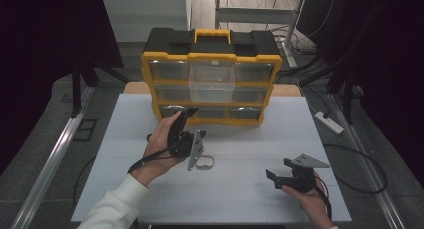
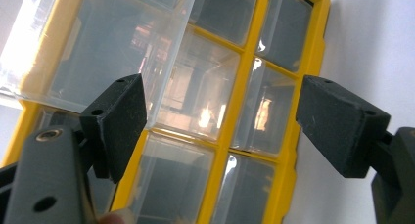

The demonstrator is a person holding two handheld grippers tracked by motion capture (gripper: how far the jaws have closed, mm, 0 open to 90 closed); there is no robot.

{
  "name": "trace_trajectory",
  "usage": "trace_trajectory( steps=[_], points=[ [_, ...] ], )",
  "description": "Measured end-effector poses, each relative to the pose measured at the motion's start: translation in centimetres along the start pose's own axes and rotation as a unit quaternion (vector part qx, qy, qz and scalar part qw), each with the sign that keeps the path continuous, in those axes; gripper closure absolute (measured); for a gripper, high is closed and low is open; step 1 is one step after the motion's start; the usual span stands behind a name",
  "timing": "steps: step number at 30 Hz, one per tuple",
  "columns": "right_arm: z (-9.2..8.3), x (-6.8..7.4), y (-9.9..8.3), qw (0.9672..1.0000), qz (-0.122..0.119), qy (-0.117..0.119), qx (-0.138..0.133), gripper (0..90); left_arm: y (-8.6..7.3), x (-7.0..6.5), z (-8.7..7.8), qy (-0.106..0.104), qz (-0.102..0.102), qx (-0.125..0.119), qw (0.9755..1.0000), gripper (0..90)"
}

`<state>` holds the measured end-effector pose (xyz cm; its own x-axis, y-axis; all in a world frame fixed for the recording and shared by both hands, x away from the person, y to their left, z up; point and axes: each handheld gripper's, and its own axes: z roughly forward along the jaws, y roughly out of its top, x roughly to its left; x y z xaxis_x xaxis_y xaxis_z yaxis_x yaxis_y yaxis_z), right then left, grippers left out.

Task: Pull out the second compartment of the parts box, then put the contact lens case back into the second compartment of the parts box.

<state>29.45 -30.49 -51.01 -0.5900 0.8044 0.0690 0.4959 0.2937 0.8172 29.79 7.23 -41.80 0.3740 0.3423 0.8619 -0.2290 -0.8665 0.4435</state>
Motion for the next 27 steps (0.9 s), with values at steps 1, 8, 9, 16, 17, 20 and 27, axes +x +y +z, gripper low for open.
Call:
trace_trajectory(
  steps=[1,8,9,16,17,20,27],
  points=[
    [0.02,0.00,0.02,1.0000,-0.001,-0.002,0.001,13.4,-0.03,-0.02,-0.02,-0.004,-0.005,0.000,1.0000,19.8],
    [0.05,-0.04,0.05,1.0000,-0.001,0.001,0.000,13.4,-0.07,0.12,-0.09,-0.030,-0.030,-0.005,0.9991,19.9],
    [0.05,-0.01,0.04,1.0000,-0.001,0.002,0.000,13.4,-0.07,0.12,-0.04,-0.038,-0.036,-0.007,0.9986,19.9],
    [0.00,-0.06,0.03,1.0000,0.001,0.002,-0.002,13.4,-0.14,0.21,0.18,-0.070,-0.064,-0.014,0.9954,19.9],
    [-0.01,-0.07,0.02,1.0000,0.001,0.002,-0.002,13.4,-0.16,0.23,0.18,-0.073,-0.067,-0.015,0.9950,19.9],
    [-0.05,-0.12,0.00,1.0000,0.001,0.001,-0.002,13.4,-0.22,0.19,0.26,-0.081,-0.081,-0.019,0.9932,19.6],
    [-0.03,-0.08,0.04,1.0000,0.000,0.002,-0.002,13.4,-0.48,0.24,0.54,-0.115,-0.107,-0.014,0.9875,19.3]
  ],
)
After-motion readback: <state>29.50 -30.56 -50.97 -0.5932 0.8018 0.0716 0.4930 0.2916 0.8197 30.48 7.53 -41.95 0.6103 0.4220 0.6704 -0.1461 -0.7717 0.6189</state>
